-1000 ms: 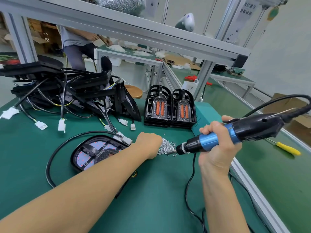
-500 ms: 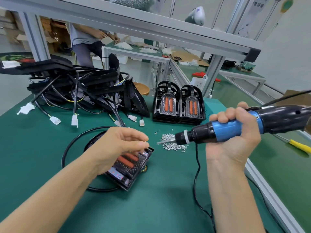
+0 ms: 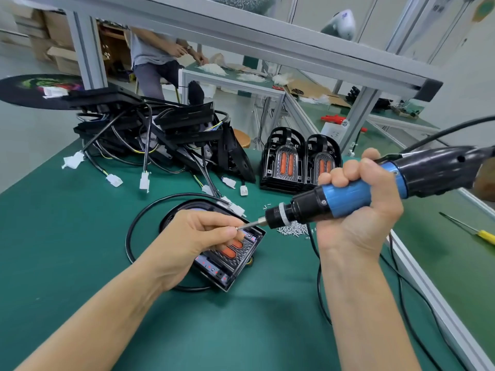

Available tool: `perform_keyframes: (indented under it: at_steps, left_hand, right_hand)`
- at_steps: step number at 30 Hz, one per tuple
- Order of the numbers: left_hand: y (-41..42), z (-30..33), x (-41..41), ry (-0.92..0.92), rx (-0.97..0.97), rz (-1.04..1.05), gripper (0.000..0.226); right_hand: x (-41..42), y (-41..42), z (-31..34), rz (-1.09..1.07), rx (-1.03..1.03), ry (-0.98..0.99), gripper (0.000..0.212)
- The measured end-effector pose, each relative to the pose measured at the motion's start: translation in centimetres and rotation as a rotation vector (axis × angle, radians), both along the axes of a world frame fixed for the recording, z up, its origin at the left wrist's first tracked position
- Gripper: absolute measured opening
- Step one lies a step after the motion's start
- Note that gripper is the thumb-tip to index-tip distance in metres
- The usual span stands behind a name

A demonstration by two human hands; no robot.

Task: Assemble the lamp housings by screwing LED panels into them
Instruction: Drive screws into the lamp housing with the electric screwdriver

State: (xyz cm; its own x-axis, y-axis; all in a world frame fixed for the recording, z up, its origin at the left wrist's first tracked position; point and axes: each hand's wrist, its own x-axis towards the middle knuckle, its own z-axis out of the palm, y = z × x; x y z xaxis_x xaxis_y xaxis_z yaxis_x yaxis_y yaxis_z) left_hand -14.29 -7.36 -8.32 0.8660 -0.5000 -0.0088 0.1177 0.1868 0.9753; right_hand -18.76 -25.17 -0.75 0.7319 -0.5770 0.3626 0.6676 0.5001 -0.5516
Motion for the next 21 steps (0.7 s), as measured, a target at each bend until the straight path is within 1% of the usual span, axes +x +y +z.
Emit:
perform_keyframes:
  at_steps: [6, 8, 10, 11, 13, 15, 19, 21]
  left_hand:
    - [0.4, -0.4, 0.0, 0.015, 0.019, 0.014, 0.016]
    - [0.7, -0.4, -0.3, -0.02, 0.058, 0.011, 0.018]
    - [1.3, -0.6, -0.5, -0.114, 0.164, 0.021, 0.026]
    - [1.6, -0.8, -0.6, -0.19, 0.26, 0.05, 0.026]
    - [2.4, -1.3, -0.7, -0.363, 0.484, 0.142, 0.02]
    - [3.0, -1.7, -1.0, -0.497, 0.626, 0.205, 0.017]
    - [3.1, -2.6, -1.6, -0.629, 0.725, 0.198, 0.01]
    - [3.1, -2.8, -1.7, -0.641, 0.739, 0.189, 0.007]
  right_hand:
    - [0.0, 0.4, -0.2, 0.006, -0.036, 0.011, 0.018]
    - [0.1, 0.7, -0.5, 0.023, -0.055, 0.018, 0.018]
    - [0.1, 1.0, -1.0, 0.03, -0.082, 0.026, 0.019]
    - [0.1, 1.1, -1.3, 0.028, -0.1, 0.037, 0.02]
    - [0.1, 1.5, -2.2, 0.028, -0.144, 0.066, 0.025]
    - [0.1, 1.8, -3.4, 0.042, -0.183, 0.101, 0.028]
    - [0.2, 2.7, -5.1, 0.047, -0.279, 0.152, 0.034]
    - [0.2, 2.9, -5.4, 0.043, -0.319, 0.148, 0.031]
